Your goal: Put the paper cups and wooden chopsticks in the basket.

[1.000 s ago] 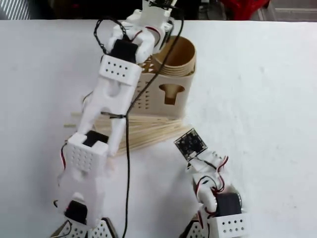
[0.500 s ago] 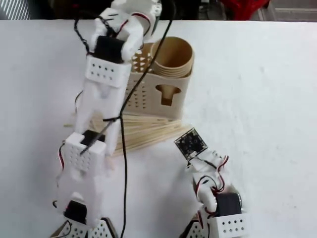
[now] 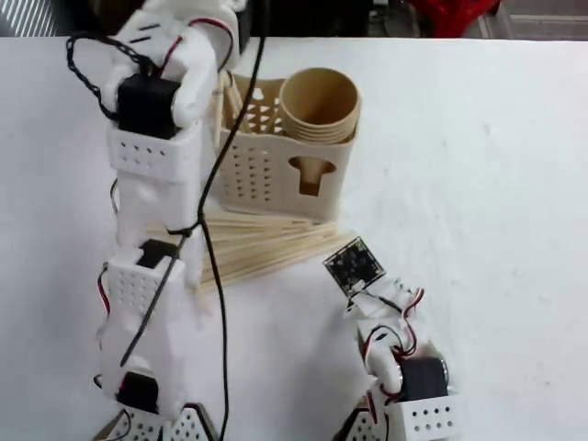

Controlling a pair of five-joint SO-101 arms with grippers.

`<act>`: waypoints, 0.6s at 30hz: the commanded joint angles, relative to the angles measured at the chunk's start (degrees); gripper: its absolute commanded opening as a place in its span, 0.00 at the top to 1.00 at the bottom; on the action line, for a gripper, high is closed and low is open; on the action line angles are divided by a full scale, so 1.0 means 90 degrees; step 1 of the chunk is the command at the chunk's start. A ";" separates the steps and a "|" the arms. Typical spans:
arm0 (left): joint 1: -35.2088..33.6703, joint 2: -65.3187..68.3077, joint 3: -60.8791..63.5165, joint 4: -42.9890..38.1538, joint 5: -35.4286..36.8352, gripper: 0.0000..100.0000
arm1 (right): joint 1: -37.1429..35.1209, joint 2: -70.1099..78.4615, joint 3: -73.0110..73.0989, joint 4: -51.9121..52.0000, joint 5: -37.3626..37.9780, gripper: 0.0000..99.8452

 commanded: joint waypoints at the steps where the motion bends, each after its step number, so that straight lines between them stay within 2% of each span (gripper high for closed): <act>1: -0.0083 -0.0542 -0.0205 0.1241 0.0078 0.98 | 0.0044 -0.0054 0.0049 -0.0161 0.0088 0.96; 5: -0.0044 -0.0982 -0.0166 0.2276 -0.0381 0.98 | 0.0034 -0.0054 0.0049 -0.0151 0.0088 0.96; 8: -0.0024 -0.1197 0.0049 0.2383 -0.0742 0.98 | 0.0034 -0.0054 0.0049 -0.0151 0.0088 0.96; 18: -0.0034 -0.0650 0.0557 -0.1368 0.0469 0.98 | 0.0034 -0.0054 0.0049 -0.0142 0.0088 0.96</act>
